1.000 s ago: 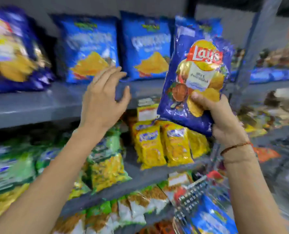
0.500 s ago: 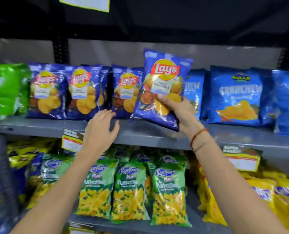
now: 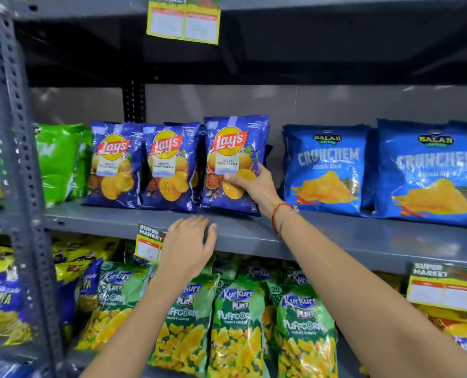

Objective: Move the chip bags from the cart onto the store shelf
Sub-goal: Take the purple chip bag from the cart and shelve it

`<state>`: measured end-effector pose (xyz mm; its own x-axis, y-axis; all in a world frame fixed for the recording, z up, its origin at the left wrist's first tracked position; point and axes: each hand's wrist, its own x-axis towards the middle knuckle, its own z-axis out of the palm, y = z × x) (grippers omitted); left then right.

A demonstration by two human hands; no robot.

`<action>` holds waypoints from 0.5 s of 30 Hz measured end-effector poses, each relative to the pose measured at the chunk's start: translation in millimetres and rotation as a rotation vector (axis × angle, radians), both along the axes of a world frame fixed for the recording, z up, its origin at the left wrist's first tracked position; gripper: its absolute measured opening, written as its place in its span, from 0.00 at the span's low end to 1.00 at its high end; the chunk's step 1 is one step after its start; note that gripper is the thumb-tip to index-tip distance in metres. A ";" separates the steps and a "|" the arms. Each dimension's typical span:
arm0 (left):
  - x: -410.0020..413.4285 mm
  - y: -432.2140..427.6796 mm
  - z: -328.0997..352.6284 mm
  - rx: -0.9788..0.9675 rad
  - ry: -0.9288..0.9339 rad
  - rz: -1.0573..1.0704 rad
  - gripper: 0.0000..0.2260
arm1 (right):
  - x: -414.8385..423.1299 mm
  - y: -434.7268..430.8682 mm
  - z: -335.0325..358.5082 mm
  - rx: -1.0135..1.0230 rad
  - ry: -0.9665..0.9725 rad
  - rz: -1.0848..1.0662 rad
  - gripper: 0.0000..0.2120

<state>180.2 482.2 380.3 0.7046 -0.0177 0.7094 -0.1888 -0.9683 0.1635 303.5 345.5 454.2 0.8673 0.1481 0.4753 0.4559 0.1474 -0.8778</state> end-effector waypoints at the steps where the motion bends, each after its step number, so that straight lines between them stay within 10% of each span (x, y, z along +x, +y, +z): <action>1: 0.2 0.3 -0.9 -0.004 -0.005 -0.005 0.20 | 0.7 2.7 -1.9 -0.020 0.025 0.001 0.39; 15: 1.9 -1.0 -8.7 -0.075 -0.015 0.014 0.22 | -1.5 -8.4 -11.5 -0.126 0.158 -0.035 0.47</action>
<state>182.1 481.2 371.5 0.6935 0.0457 0.7190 -0.1785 -0.9560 0.2329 302.0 337.1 442.7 0.9351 0.1664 0.3129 0.3143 0.0186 -0.9492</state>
